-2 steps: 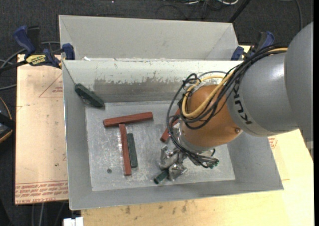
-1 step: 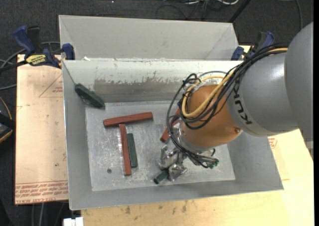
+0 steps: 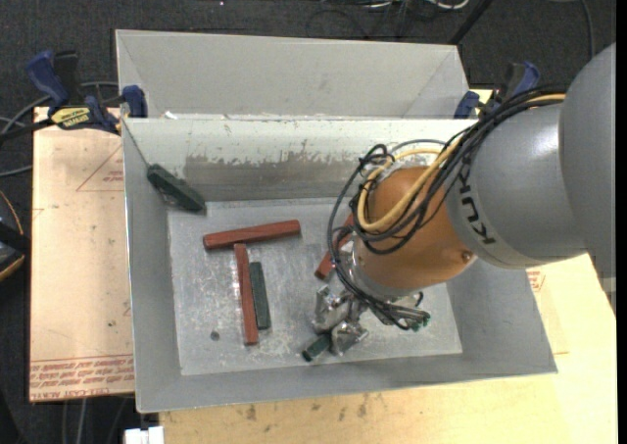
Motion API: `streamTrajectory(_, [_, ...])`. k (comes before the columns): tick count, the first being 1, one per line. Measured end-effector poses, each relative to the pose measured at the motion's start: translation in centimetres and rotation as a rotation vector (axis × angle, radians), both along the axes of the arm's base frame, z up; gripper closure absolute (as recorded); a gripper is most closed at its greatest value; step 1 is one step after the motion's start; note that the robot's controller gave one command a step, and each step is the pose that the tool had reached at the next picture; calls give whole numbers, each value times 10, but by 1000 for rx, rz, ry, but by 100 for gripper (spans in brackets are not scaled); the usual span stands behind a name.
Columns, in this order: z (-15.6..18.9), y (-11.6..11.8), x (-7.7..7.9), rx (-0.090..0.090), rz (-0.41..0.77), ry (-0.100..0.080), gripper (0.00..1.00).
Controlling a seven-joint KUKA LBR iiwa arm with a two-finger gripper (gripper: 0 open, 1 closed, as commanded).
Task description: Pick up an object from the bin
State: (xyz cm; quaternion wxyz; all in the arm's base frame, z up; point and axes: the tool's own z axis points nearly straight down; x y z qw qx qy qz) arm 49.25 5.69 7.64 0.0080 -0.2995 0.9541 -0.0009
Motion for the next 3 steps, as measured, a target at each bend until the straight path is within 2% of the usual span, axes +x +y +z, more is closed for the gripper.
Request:
streamTrajectory(1, [0, -63, 69, -1, 360, 6, 100])
streamTrajectory(2, [0, -63, 69, 0, 360, 6, 100])
streamTrajectory(3, [188, -55, 72, -6, 369, 6, 100])
